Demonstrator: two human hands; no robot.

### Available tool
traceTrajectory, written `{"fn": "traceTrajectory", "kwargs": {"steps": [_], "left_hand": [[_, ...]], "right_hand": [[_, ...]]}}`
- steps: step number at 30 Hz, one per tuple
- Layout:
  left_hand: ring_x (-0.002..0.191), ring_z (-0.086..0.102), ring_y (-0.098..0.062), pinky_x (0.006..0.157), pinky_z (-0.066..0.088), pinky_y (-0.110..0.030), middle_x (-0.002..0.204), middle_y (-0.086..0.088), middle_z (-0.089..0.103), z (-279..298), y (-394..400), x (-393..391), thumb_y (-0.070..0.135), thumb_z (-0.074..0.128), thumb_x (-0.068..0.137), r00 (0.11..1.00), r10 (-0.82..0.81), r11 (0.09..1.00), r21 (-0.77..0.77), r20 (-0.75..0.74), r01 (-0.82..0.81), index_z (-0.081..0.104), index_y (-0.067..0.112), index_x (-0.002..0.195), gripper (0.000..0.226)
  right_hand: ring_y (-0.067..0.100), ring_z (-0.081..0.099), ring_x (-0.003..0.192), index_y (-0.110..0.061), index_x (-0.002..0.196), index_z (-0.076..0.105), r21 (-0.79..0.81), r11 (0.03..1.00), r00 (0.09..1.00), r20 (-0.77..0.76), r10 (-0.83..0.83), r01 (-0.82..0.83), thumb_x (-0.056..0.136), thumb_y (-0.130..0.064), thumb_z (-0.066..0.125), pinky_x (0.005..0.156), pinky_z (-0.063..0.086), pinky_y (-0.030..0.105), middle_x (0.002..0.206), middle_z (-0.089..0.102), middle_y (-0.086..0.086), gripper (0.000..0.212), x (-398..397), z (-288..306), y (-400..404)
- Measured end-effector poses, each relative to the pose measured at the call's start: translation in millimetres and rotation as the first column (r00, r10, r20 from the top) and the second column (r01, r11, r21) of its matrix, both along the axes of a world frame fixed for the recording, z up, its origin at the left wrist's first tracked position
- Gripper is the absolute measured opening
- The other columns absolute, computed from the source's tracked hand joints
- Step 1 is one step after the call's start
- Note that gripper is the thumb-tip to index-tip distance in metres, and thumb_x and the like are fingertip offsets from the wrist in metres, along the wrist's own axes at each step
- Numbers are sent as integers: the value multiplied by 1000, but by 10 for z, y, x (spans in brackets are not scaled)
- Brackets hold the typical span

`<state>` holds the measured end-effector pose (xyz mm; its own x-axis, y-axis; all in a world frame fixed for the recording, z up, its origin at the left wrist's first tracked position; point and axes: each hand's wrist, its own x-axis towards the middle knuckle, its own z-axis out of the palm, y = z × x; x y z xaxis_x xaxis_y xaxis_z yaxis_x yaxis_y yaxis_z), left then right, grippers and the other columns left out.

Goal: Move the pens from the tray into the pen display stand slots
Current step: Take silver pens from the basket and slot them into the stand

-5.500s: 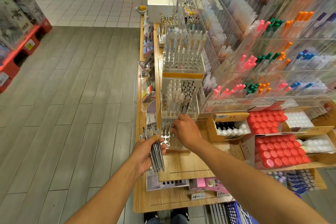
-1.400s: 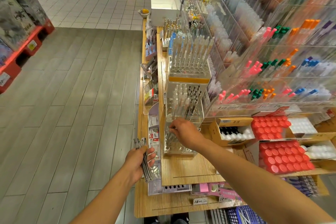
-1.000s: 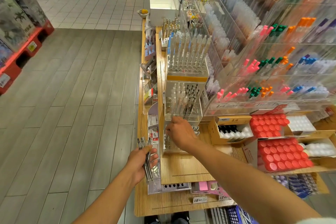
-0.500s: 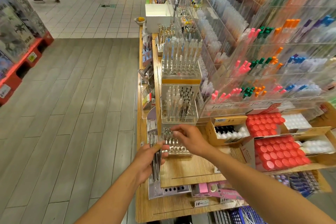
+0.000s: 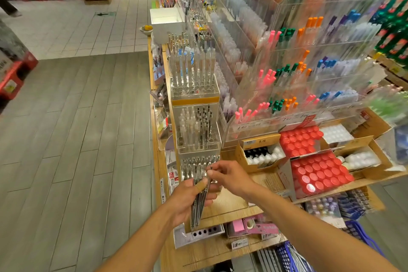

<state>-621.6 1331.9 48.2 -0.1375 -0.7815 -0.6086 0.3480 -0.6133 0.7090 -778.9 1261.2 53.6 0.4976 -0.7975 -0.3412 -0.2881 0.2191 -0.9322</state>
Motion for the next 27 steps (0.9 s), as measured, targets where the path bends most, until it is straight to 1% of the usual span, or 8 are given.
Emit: {"fn": "traceTrajectory", "kwargs": {"steps": [3, 7, 10, 13, 18, 20, 22, 27], "left_hand": [[93, 73, -27, 76, 57, -34, 106, -17, 74, -39, -16, -12, 22, 51, 100, 999, 52, 998, 41, 7, -52, 60, 2, 120, 30], [85, 74, -29, 71, 58, -36, 99, -18, 75, -89, -42, 23, 15, 47, 103, 973, 229, 964, 132, 24, -230, 57, 0, 118, 23], [71, 68, -25, 58, 59, -31, 87, -19, 73, -111, -31, 76, 10, 46, 102, 943, 331, 923, 203, 17, -327, 56, -2, 118, 22], [66, 67, -24, 55, 58, -29, 82, -19, 73, -103, -1, 101, 8, 45, 102, 940, 342, 916, 228, -7, -331, 56, -2, 117, 20], [70, 68, -26, 59, 59, -32, 83, -20, 74, -88, 13, 85, 6, 43, 103, 938, 345, 914, 228, -8, -335, 55, -2, 116, 19], [69, 68, -26, 59, 59, -32, 83, -20, 74, -79, 21, 84, 6, 43, 103, 939, 343, 915, 227, 1, -334, 56, -2, 115, 20], [68, 69, -26, 59, 59, -32, 83, -20, 74, -78, 30, 84, 6, 43, 103, 939, 344, 914, 228, 9, -336, 56, -2, 115, 20], [73, 69, -28, 61, 59, -33, 84, -20, 74, -46, 15, 67, 6, 43, 103, 940, 341, 912, 233, 30, -338, 54, -2, 116, 19]], "right_hand": [[0, 64, 65, -16, 103, 69, -28, 1000, 997, -74, -10, 8, 95, -18, 61, 59, 49, 14, 81, 69, -4, 12, -70, -27, -55], [7, 61, 70, -14, 108, 64, -42, 991, 992, 4, -126, 126, 98, -12, 53, 68, 52, 20, 85, 66, 3, 15, -185, 1, -159], [5, 57, 72, -18, 108, 60, -265, 945, 977, -36, -209, 192, 100, -15, 49, 67, 49, 21, 87, 62, -3, 14, -292, -2, -244], [4, 53, 82, -19, 108, 57, -479, 874, 956, -213, -200, 76, 101, -16, 46, 71, 41, 14, 94, 56, -8, 13, -323, -114, -275], [7, 50, 93, -11, 113, 57, -564, 823, 926, -341, -163, -63, 102, -15, 44, 75, 36, 5, 103, 51, -6, 18, -281, -394, -259], [7, 51, 94, -12, 113, 58, -584, 806, 920, -362, -150, -99, 101, -14, 45, 78, 38, 9, 105, 51, -7, 18, -256, -468, -246], [9, 52, 97, -12, 115, 58, -592, 792, 909, -397, -124, -150, 101, -13, 46, 83, 41, 17, 109, 53, -4, 19, -231, -525, -243], [12, 54, 98, -12, 118, 61, -589, 761, 886, -463, -41, -272, 99, -11, 48, 87, 44, 24, 112, 52, -1, 23, -183, -593, -234]]}}
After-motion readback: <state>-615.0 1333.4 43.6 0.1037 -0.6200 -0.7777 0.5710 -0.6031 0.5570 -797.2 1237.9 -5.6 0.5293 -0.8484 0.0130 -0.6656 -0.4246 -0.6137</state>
